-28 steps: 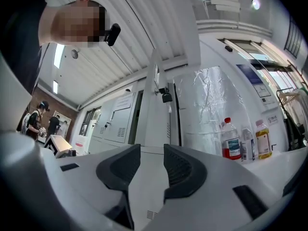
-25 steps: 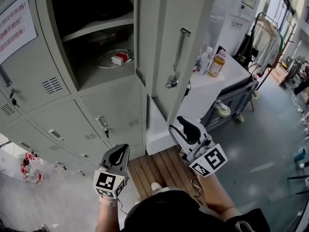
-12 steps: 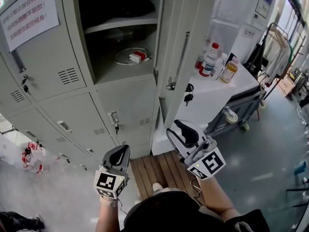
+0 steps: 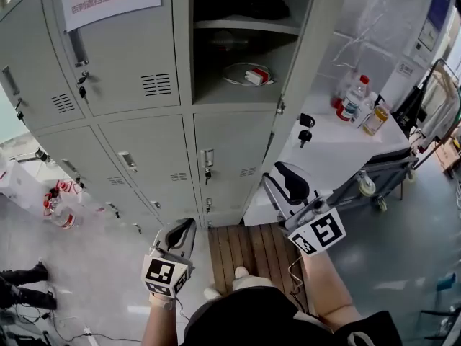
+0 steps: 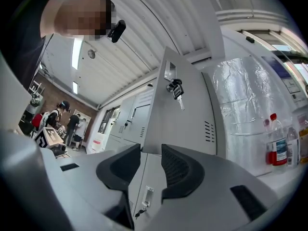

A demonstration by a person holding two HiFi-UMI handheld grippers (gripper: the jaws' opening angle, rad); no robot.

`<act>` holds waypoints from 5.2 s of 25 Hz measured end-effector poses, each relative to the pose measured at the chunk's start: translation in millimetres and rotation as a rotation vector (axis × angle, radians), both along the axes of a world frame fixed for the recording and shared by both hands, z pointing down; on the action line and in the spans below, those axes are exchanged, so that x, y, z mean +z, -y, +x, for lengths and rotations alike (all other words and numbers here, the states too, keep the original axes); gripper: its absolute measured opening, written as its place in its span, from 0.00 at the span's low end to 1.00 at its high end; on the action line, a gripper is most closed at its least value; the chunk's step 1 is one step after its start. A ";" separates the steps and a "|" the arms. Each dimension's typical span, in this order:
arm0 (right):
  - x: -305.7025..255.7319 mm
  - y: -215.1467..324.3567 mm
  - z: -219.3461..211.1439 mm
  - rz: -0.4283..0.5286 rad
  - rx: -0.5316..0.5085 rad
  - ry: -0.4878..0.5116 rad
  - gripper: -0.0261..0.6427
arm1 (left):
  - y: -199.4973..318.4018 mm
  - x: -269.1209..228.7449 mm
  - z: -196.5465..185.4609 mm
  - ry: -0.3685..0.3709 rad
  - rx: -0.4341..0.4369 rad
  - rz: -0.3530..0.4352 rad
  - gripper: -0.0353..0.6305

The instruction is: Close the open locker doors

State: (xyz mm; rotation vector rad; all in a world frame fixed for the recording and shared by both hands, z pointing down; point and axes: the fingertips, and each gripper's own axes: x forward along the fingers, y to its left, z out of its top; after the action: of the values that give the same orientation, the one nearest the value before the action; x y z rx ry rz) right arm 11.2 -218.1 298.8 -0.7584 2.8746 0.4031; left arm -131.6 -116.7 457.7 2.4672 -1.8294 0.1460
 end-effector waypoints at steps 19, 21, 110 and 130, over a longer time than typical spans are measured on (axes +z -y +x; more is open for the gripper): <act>-3.8 45.2 -123.1 -0.002 -0.197 0.037 0.28 | -21.0 11.4 -107.5 -0.010 -0.306 -0.026 0.08; -3.7 53.8 -133.6 -0.007 -0.213 0.045 0.28 | -17.0 10.9 -114.3 -0.007 -0.325 -0.028 0.08; 226.0 -175.5 -226.4 -0.395 -0.751 -0.372 0.11 | -163.1 83.2 -131.5 -0.070 -0.686 -0.143 0.08; 228.9 -148.7 -235.9 -0.454 -0.771 -0.364 0.11 | -137.1 86.1 -131.8 -0.063 -0.694 -0.173 0.08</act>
State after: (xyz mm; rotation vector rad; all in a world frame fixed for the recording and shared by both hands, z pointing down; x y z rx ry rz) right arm -224.7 -69.4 527.7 0.4710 3.3200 -0.2431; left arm -263.3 20.4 543.9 1.5882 -2.3890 0.1711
